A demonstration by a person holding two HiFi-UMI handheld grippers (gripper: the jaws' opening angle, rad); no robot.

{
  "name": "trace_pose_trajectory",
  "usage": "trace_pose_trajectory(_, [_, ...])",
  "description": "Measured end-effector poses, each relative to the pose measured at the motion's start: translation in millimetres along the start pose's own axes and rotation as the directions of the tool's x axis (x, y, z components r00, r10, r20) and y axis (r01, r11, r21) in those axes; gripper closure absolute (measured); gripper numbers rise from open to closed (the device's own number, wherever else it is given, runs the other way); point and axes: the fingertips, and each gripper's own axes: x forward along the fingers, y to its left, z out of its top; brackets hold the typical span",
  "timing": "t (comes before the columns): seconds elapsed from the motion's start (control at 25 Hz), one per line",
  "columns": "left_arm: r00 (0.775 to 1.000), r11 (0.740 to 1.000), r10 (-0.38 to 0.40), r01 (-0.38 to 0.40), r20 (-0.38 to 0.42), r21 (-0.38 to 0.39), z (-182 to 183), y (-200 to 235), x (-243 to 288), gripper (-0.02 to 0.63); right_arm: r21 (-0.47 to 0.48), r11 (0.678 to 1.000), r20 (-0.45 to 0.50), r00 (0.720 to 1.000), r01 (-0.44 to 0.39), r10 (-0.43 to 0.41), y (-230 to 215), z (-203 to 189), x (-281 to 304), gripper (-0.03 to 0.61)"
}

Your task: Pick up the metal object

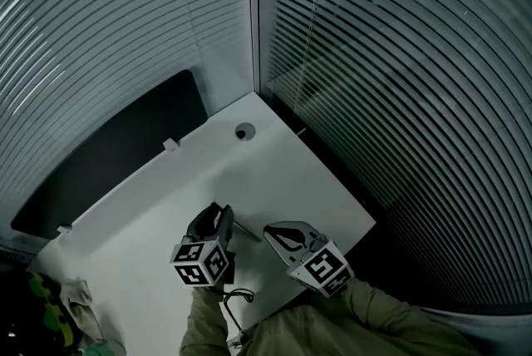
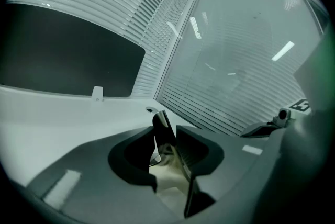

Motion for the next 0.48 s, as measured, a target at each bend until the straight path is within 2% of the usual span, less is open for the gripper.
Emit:
trace_pose_trajectory(0.2, [1.0,0.991,-0.022,0.022,-0.001,0.136,7.5,-19.1,-0.9,0.495,-0.021,0.999,-0.036,0.999,-0.028,0.027,1.4,-6.4,16.7,0.574])
trace_pose_trajectory(0.48, [0.999,0.94,-0.027,0.031,-0.016,0.339,9.3,-41.6,-9.5,0.5,-0.033,0.998,-0.043,0.998,-0.046,0.044,3.4,-3.7,25.3,0.574])
